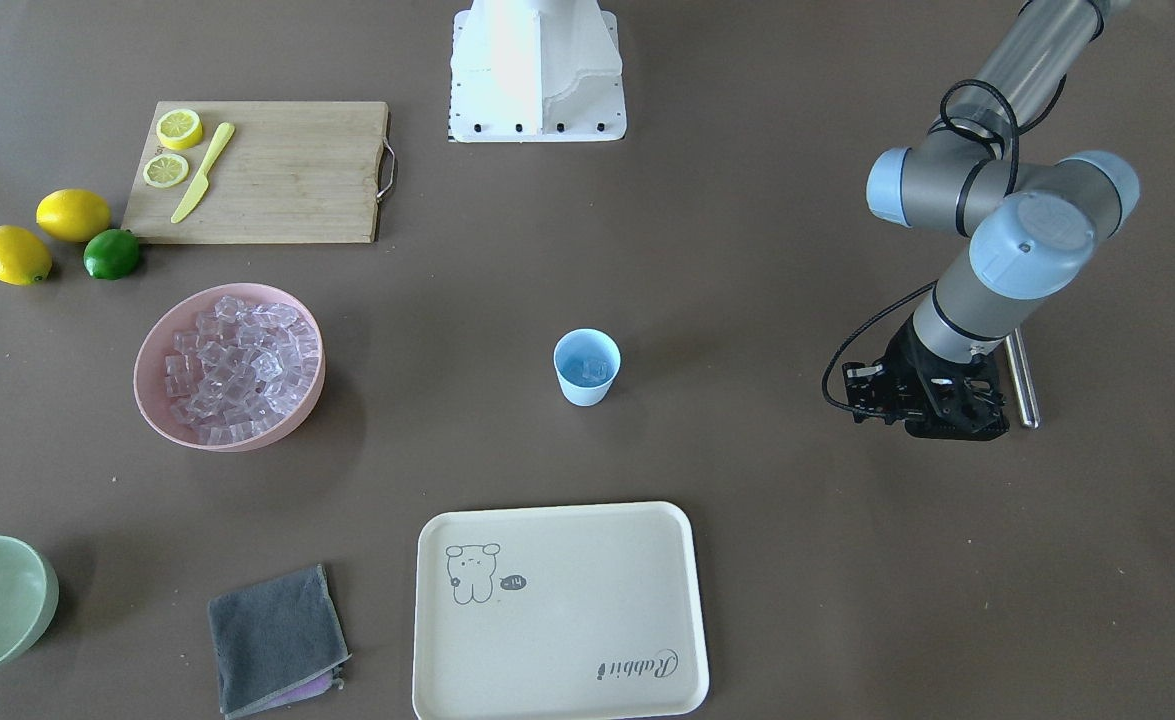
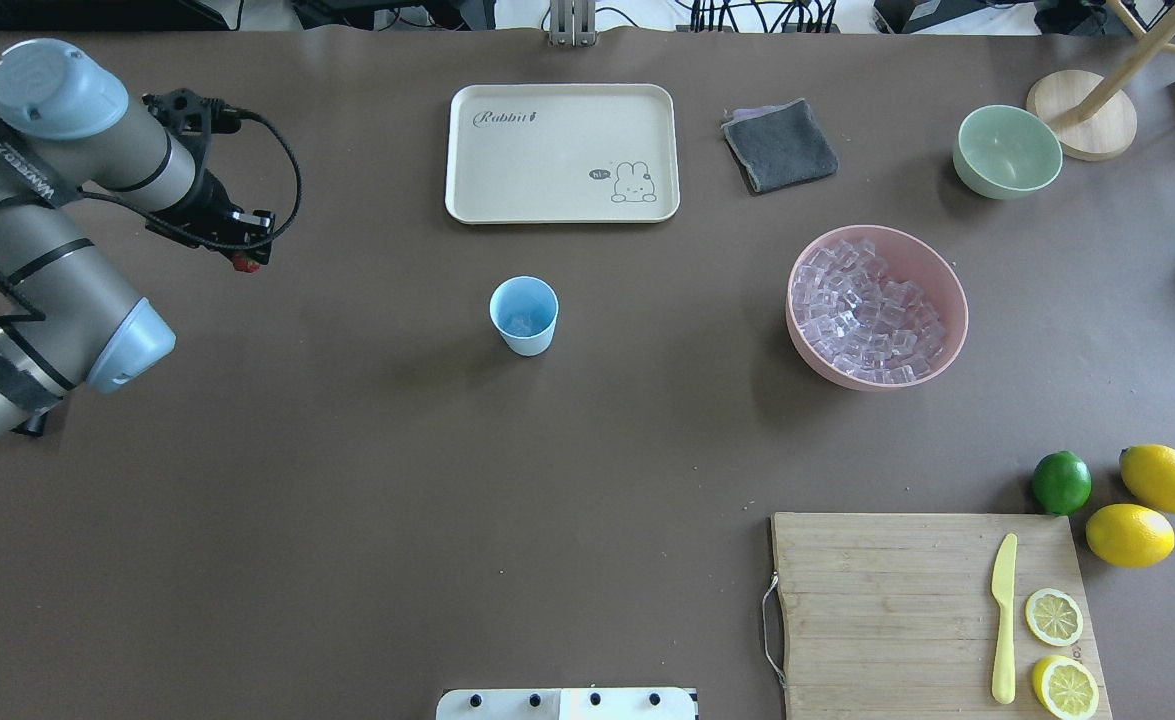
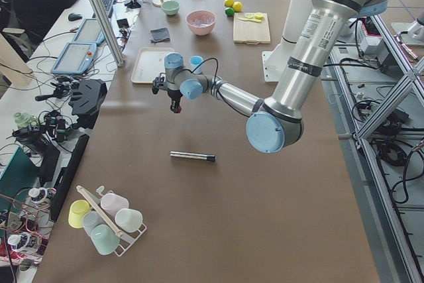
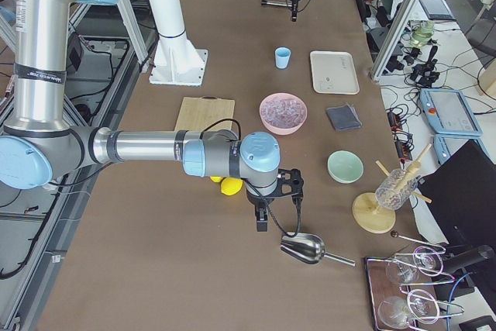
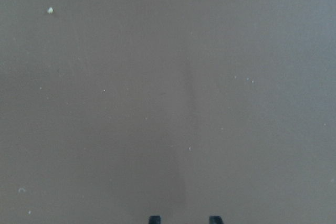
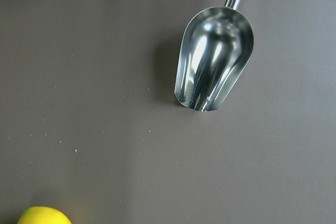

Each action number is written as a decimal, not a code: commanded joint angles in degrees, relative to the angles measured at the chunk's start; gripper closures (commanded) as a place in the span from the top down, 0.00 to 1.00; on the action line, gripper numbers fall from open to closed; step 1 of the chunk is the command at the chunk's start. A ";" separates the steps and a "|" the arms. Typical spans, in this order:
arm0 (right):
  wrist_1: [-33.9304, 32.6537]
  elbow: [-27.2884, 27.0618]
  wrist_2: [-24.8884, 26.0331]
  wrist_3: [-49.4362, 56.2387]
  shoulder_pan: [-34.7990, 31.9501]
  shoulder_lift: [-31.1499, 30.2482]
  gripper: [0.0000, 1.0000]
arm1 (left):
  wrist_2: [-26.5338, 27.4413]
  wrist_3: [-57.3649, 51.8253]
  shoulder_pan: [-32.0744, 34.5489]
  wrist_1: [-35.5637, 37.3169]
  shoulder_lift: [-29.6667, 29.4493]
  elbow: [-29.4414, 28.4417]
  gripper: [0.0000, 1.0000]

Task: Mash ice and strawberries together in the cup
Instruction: 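Carry the strawberry with the left gripper over the blue cup, then open the left gripper to drop the strawberry into the cup, then move the left gripper back to the steel muddler, then lower the left gripper and grasp the steel muddler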

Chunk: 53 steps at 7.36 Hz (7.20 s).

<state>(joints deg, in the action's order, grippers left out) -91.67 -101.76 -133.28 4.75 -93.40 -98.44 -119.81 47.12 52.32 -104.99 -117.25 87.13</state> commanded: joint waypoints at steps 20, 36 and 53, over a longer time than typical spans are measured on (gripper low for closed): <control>-0.53 -3.18 -0.14 0.00 -0.20 -0.44 1.00 | 0.13 -9.35 8.47 3.76 10.96 6.15 0.97; -0.44 -3.18 0.65 -0.18 -0.11 0.36 1.00 | -6.14 -16.08 9.47 -12.34 14.76 -8.55 0.88; -0.26 -3.18 0.74 -0.09 -0.20 0.00 1.00 | -5.61 -14.25 7.18 -15.15 16.35 -8.82 0.38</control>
<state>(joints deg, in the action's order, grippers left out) -91.93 -104.94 -132.54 4.66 -93.53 -98.47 -125.42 33.10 59.51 -120.15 -100.90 78.18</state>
